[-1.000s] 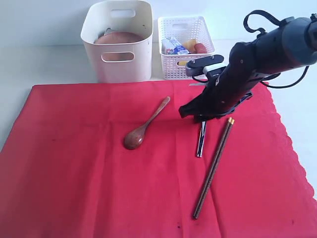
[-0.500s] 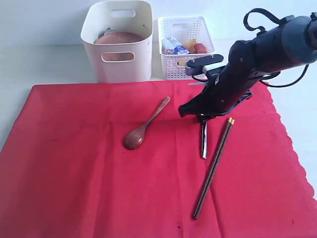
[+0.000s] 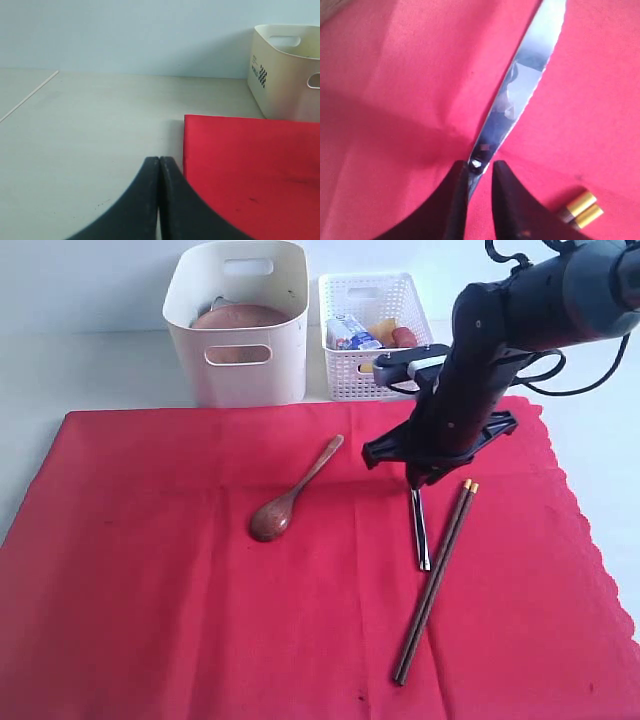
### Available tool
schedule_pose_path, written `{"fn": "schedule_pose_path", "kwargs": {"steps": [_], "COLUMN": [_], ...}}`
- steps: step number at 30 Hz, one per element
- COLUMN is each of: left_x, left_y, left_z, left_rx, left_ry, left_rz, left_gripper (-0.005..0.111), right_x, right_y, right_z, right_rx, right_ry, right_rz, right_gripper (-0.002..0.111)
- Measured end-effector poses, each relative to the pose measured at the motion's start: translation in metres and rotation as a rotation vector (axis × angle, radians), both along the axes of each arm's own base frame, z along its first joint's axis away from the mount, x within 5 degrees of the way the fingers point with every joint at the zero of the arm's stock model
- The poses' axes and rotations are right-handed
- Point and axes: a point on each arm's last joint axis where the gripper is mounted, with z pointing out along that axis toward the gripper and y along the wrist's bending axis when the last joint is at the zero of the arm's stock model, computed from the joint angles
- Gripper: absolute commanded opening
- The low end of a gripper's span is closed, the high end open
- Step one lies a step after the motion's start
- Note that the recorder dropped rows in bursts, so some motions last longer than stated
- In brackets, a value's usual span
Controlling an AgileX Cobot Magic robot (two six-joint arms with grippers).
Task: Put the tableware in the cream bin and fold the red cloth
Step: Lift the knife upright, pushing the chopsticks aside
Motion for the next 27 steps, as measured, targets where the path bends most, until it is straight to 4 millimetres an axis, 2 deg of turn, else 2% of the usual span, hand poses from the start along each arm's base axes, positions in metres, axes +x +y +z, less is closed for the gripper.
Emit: {"fn": "schedule_pose_path", "kwargs": {"steps": [6,12,16,24,25,27], "left_x": [0.0,0.0,0.0,0.0,0.0,0.0], "left_y": [0.0,0.0,0.0,0.0,0.0,0.0], "left_z": [0.0,0.0,0.0,0.0,0.0,0.0], "left_rx": [0.0,0.0,0.0,0.0,0.0,0.0], "left_ry": [0.0,0.0,0.0,0.0,0.0,0.0], "left_rz": [0.0,0.0,0.0,0.0,0.0,0.0], "left_gripper": [0.001,0.001,0.001,0.001,0.001,0.001], "right_x": [-0.004,-0.006,-0.004,-0.002,-0.002,-0.002], "right_y": [0.006,0.015,0.013,0.013,0.013,0.013], "right_z": [0.0,-0.005,-0.016,-0.017,-0.017,-0.017], "right_rx": [-0.021,-0.028,-0.047,-0.045,-0.044,-0.041], "right_ry": [-0.01,-0.034,-0.012,-0.016,-0.017,-0.018], "right_rz": [-0.041,-0.037,-0.073,-0.079,-0.079,-0.08], "right_gripper": [0.053,0.055,0.048,0.005,0.001,0.0]}}
